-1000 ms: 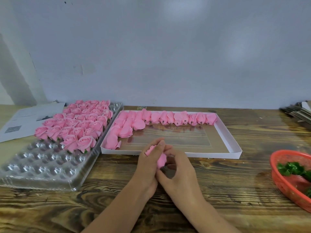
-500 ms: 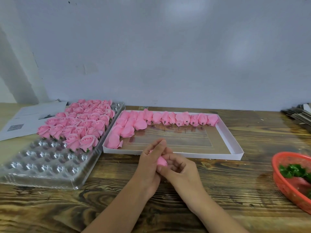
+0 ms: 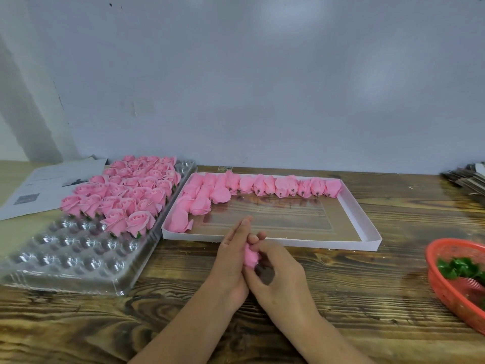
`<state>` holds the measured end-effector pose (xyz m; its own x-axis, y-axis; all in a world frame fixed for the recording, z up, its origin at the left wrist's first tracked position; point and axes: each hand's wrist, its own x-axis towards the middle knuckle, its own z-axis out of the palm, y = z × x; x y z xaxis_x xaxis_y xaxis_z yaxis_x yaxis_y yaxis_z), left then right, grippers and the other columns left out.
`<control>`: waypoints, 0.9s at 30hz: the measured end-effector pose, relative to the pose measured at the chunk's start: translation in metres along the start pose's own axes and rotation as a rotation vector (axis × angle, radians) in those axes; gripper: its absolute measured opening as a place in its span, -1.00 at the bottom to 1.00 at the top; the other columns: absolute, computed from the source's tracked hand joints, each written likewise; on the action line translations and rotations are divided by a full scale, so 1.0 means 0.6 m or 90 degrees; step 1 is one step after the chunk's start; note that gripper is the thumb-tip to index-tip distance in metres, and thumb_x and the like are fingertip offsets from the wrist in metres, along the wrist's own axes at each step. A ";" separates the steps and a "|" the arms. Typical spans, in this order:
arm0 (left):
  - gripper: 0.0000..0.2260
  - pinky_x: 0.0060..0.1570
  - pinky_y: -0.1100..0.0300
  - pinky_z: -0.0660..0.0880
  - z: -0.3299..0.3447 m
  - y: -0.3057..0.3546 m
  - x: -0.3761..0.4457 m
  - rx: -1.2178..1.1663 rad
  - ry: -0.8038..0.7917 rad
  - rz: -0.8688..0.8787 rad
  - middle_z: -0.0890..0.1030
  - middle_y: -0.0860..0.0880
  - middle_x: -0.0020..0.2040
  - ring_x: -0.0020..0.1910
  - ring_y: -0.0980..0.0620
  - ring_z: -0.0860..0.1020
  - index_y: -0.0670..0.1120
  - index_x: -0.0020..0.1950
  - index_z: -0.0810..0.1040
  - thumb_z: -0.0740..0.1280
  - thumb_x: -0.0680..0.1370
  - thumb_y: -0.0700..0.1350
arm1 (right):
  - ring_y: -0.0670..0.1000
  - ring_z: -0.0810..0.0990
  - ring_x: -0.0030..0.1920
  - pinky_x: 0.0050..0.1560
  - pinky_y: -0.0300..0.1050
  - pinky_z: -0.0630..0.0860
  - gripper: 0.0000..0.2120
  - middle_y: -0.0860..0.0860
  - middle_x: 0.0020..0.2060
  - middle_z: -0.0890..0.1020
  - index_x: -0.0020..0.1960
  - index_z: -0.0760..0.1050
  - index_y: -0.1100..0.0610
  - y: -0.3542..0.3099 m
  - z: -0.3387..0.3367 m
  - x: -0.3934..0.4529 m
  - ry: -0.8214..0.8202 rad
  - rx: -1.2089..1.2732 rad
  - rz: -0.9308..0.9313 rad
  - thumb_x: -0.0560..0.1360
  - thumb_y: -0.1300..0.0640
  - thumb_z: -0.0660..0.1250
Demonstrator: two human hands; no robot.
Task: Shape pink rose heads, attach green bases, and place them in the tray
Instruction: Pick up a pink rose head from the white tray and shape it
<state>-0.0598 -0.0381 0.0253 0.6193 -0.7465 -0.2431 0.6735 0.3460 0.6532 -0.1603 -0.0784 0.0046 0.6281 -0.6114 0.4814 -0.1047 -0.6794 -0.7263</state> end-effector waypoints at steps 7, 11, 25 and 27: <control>-0.77 -0.37 0.12 0.59 -0.003 0.003 0.004 0.084 -0.030 0.018 0.59 -0.09 -0.28 -0.31 -0.01 0.60 -0.10 -0.24 0.59 0.53 0.32 0.02 | -0.08 0.70 -0.14 -0.06 -0.26 0.61 -0.77 -0.05 -0.15 0.73 0.00 0.66 0.03 -0.017 -0.012 0.011 -0.021 0.278 0.202 0.43 0.30 0.52; -0.89 -0.30 0.12 0.63 -0.002 0.005 0.000 0.084 -0.046 0.034 0.57 0.00 -0.43 -0.32 0.08 0.65 0.02 -0.35 0.68 0.52 0.35 -0.01 | -0.12 0.69 -0.18 -0.09 -0.29 0.59 -0.77 0.02 -0.17 0.74 0.03 0.65 0.16 -0.017 -0.020 0.018 -0.054 0.363 0.249 0.41 0.35 0.52; -0.84 -0.06 0.17 0.63 -0.012 0.017 -0.016 0.433 -0.224 0.193 0.72 -0.08 -0.03 -0.03 -0.02 0.69 -0.04 -0.01 0.73 0.50 0.47 -0.01 | -0.09 0.61 -0.18 -0.15 -0.27 0.59 -0.72 0.15 -0.04 0.71 0.08 0.69 0.25 -0.005 -0.053 0.038 -0.142 0.689 0.437 0.46 0.11 0.40; -0.87 -0.03 0.19 0.63 -0.016 0.024 -0.018 0.459 -0.252 0.219 0.73 -0.08 -0.01 0.00 -0.02 0.70 -0.01 0.00 0.74 0.52 0.46 -0.10 | -0.11 0.58 -0.28 -0.27 -0.29 0.57 -0.69 0.15 -0.08 0.71 0.04 0.70 0.24 -0.003 -0.056 0.041 -0.138 0.715 0.476 0.40 0.08 0.41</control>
<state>-0.0529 -0.0196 0.0303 0.4648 -0.8557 0.2276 -0.0243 0.2446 0.9693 -0.1706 -0.1059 0.0345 0.8167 -0.5380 -0.2088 0.1425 0.5386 -0.8304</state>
